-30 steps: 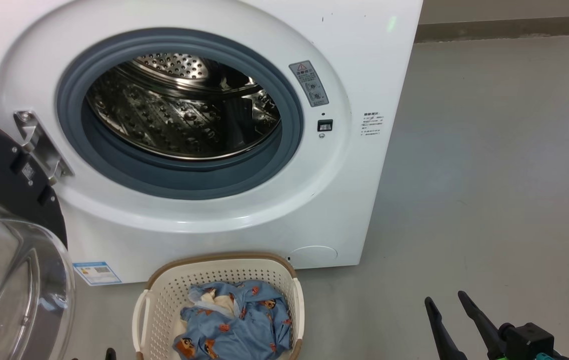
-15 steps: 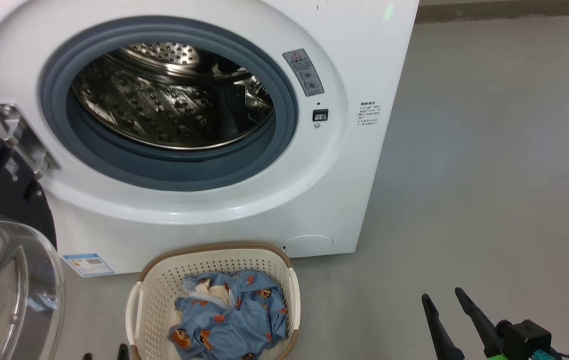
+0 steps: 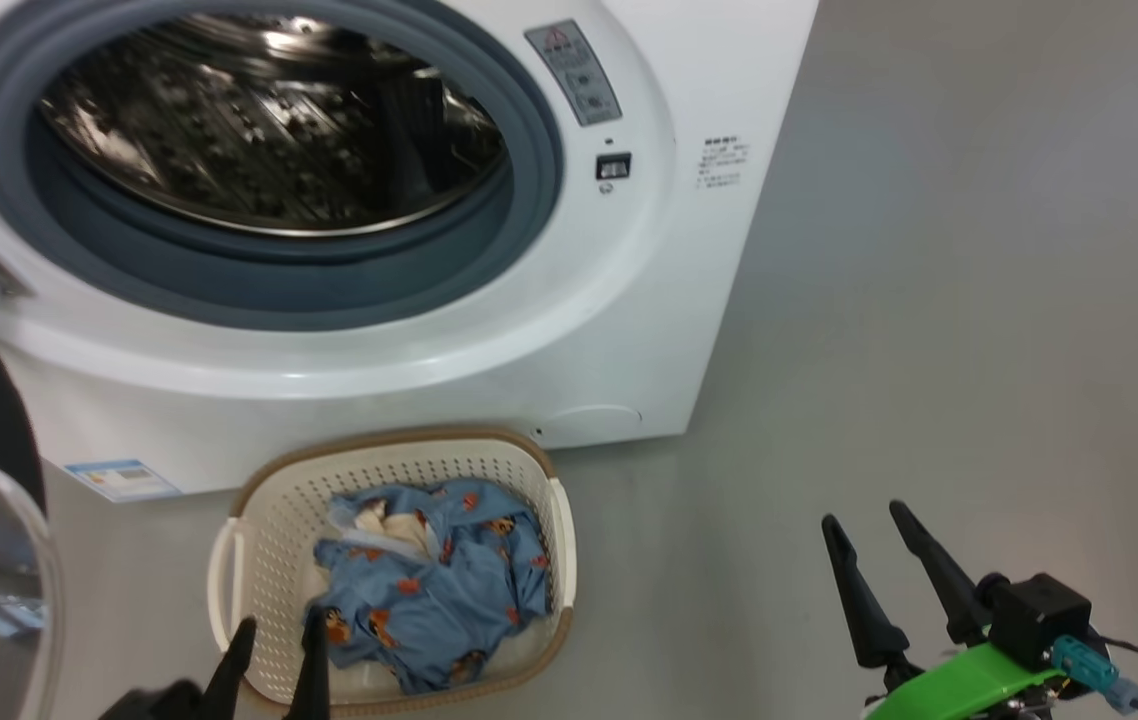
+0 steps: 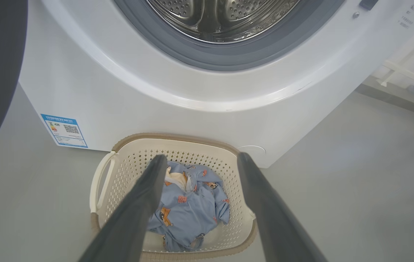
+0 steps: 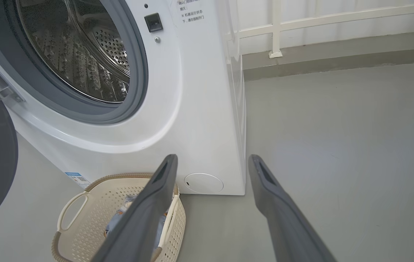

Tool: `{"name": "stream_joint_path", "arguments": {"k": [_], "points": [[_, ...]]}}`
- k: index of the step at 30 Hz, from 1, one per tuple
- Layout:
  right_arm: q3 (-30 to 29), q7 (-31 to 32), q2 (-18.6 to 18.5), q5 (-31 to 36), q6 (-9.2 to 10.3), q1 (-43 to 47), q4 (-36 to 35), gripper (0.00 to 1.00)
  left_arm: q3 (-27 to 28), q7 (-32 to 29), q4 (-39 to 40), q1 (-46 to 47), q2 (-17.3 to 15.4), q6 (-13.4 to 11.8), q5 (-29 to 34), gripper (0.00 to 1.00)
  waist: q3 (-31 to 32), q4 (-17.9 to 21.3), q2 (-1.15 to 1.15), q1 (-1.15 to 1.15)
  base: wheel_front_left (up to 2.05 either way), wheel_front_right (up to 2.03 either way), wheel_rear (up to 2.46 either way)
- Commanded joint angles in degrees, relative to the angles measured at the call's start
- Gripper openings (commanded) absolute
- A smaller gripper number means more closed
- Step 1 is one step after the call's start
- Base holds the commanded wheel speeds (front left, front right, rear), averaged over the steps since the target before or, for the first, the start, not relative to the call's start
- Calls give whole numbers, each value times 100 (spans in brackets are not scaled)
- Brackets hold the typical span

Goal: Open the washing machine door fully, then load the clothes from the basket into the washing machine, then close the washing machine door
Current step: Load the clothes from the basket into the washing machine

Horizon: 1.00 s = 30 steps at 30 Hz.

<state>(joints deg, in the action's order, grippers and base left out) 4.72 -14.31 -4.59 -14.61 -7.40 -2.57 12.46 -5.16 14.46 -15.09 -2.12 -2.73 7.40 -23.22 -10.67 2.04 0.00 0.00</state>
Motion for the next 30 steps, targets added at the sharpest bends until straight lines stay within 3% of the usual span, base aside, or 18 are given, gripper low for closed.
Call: {"name": "stream_joint_path", "arguments": {"k": [1,13,23,30], "points": [[145,-69,2,30,-9,-165,-149,100,149,54,66,207,-68,9,-45,100,-250,153,0,0,0,0,0],[217,-69,98,48,-9,-622,-212,100,-418,4,-1474,1450,-466,9,-286,100,-1117,501,0,0,0,0,0],[322,-69,141,64,-9,-1072,-331,100,-856,-234,-2677,2670,-888,9,-837,100,-2062,646,0,0,0,0,0],[387,-69,155,71,-9,-1367,-392,100,-1021,-365,-3453,3405,-1013,9,-1171,100,-2563,736,0,0,0,0,0]]}}
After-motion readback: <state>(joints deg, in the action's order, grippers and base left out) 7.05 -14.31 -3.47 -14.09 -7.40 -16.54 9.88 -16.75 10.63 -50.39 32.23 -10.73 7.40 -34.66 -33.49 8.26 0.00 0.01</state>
